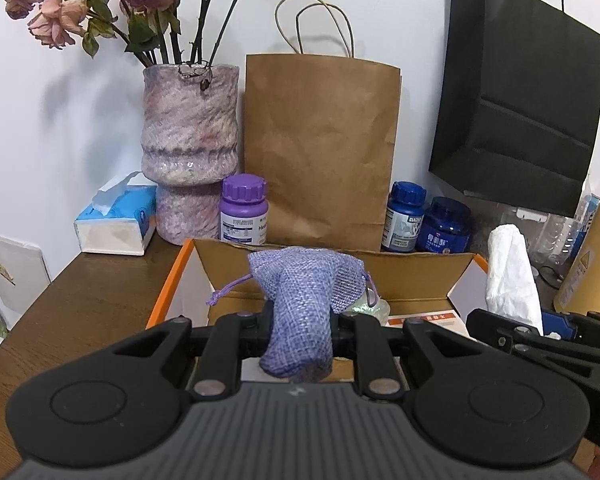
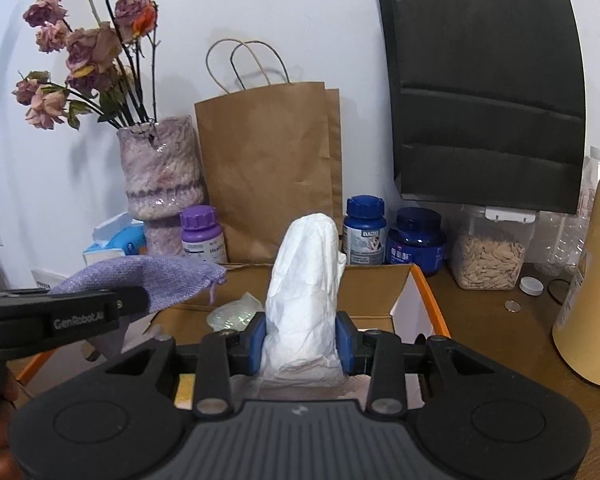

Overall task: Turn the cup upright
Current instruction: 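Lower the pouch and tissue into the box and open both tools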

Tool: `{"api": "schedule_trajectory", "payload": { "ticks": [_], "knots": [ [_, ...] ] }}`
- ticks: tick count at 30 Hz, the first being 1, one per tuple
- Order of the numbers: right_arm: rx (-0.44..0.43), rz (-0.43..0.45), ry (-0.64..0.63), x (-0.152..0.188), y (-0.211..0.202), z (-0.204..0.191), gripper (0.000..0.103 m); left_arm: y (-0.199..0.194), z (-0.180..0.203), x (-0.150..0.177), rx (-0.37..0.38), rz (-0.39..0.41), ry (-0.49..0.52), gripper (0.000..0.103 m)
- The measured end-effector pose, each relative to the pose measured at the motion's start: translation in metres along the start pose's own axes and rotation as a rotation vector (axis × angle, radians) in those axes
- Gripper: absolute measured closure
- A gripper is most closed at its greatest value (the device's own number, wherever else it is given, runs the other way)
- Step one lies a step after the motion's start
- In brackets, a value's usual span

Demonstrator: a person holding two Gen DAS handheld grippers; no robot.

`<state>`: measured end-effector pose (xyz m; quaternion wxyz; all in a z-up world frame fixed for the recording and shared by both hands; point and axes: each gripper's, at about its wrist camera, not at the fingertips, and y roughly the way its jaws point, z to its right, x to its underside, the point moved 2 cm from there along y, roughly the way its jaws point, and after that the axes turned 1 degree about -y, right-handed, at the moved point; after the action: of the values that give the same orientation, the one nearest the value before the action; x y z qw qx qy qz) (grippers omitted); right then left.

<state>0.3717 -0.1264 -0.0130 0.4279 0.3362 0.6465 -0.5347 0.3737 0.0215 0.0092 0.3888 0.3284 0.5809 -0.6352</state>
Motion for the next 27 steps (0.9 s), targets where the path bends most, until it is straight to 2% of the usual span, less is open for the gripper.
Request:
{"api": "schedule_trajectory", "payload": {
  "ticks": [2, 5, 8, 9, 11, 14, 15, 18, 27],
  "knots": [
    [0.005, -0.005, 0.003, 0.0, 0.001, 0.002, 0.068, 0.0, -0.001, 0.0, 0.001, -0.007, -0.004, 0.073],
    [0.006, -0.012, 0.007, 0.0, 0.001, 0.003, 0.065, -0.002, -0.002, -0.002, -0.01, 0.002, 0.004, 0.048],
    [0.018, -0.018, 0.006, -0.001, 0.001, 0.004, 0.049, -0.004, -0.002, -0.003, -0.038, 0.016, 0.018, 0.021],
    [0.025, -0.018, 0.006, -0.001, 0.001, 0.005, 0.04, -0.005, -0.002, -0.003, -0.047, 0.022, 0.023, 0.016],
    [0.038, -0.021, 0.006, -0.002, 0.001, 0.005, 0.031, -0.006, -0.002, -0.004, -0.057, 0.031, 0.033, 0.014],
    [0.05, -0.021, 0.008, -0.002, 0.002, 0.008, 0.014, -0.007, -0.004, -0.005, -0.064, 0.037, 0.025, 0.0],
    [0.057, -0.021, 0.011, -0.002, 0.002, 0.009, 0.006, -0.008, -0.005, -0.005, -0.075, 0.044, 0.026, 0.0],
    [0.064, -0.026, 0.018, -0.003, 0.002, 0.011, 0.001, -0.007, -0.007, -0.006, -0.078, 0.043, 0.02, 0.0],
    [0.06, -0.019, 0.006, -0.004, -0.003, 0.008, 0.0, -0.021, -0.011, -0.007, -0.088, 0.066, 0.003, 0.0]
  ]
}}
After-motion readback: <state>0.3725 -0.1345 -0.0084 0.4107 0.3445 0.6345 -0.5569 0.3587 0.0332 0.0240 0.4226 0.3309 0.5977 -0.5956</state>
